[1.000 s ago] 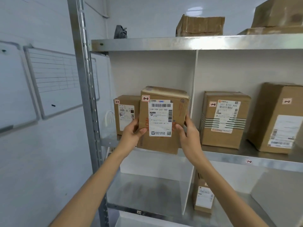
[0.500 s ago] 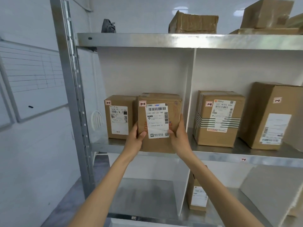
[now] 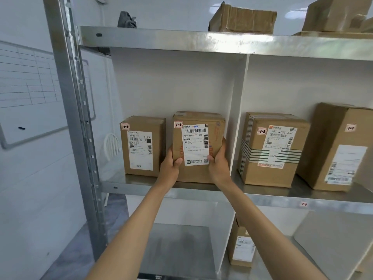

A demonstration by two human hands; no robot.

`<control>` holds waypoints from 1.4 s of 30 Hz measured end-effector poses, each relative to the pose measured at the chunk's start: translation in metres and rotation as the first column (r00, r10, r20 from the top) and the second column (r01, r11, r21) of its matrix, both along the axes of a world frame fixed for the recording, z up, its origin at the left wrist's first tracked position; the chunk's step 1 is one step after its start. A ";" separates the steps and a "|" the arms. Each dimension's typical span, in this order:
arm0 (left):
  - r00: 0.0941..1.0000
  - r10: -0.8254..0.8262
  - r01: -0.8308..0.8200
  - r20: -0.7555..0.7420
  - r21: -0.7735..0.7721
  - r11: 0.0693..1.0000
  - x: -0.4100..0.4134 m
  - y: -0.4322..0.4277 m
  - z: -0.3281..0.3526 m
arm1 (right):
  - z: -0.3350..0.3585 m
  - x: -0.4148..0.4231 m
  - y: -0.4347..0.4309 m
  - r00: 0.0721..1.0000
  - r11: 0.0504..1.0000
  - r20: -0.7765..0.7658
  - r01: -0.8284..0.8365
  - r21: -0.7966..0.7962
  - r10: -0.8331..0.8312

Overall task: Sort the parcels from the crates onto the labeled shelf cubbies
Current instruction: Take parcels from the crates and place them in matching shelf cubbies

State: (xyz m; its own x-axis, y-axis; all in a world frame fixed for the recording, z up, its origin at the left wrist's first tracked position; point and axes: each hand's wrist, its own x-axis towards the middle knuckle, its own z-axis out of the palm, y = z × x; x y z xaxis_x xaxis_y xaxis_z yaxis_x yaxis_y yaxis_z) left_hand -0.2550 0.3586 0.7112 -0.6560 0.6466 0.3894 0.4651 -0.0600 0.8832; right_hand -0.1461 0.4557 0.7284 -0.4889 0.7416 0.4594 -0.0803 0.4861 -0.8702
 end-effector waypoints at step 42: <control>0.729 0.648 -0.591 -0.220 0.275 0.759 0.111 -0.101 0.009 | -0.010 0.065 -0.108 0.973 0.891 0.120 -0.227 0.392 0.195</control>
